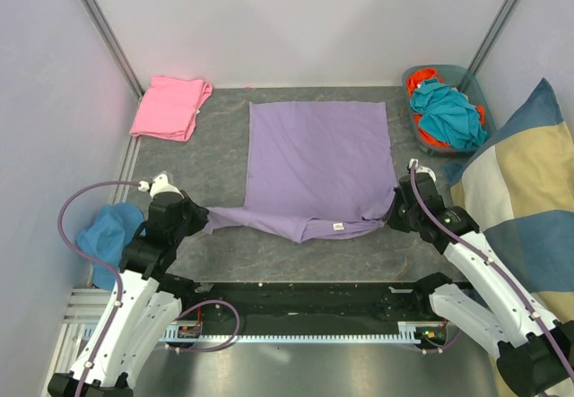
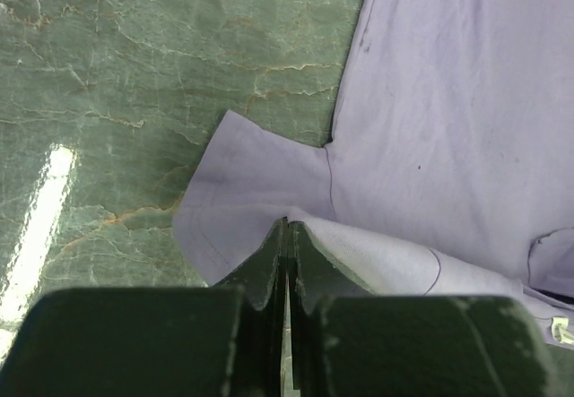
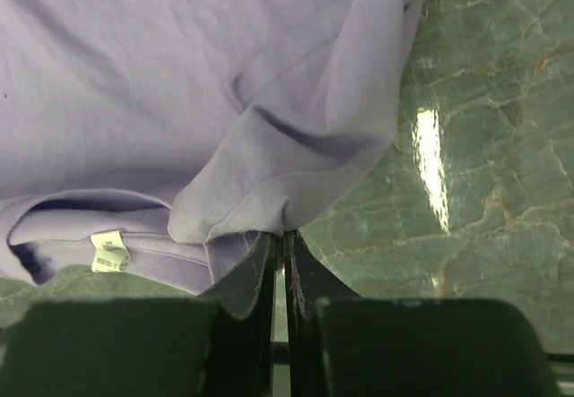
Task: Fold and stack the t-shirts
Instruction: Flatten out the tshirt
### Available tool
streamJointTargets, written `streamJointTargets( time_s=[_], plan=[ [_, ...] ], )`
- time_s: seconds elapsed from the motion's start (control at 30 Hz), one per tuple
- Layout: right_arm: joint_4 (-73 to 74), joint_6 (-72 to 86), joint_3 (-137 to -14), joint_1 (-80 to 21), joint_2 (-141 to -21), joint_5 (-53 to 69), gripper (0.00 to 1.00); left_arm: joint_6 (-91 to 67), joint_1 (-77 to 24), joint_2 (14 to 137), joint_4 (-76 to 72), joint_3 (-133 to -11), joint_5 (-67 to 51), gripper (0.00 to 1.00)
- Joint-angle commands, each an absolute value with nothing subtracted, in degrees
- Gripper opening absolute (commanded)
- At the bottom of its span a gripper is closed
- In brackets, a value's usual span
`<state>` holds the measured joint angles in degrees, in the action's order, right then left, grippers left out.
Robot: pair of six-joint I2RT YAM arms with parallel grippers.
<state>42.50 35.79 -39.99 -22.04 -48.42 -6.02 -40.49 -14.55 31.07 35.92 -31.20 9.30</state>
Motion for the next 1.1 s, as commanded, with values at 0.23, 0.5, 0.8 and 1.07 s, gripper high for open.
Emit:
streamJointTargets(
  time_s=[0.23,0.5,0.8,1.07],
  plan=[
    [56.33,39.46,-42.98,-23.55,-44.57,-3.25,0.56,-47.1,-14.59,29.88,39.11,-30.94,5.73,0.02],
    [53.02,40.17,-46.05,-23.55,-43.32,-8.17,0.85,-51.33,-14.94,24.97,41.22,-31.37,4.13,0.02],
    [41.76,36.83,-52.89,-23.55,-53.16,-13.09,0.89,-51.33,-14.94,22.07,43.86,-33.75,0.27,0.02],
    [36.83,35.77,-57.83,-23.9,-60.64,-13.27,0.9,-52.03,-14.94,16.88,53.16,-40.33,-4.57,0.73]
  ],
)
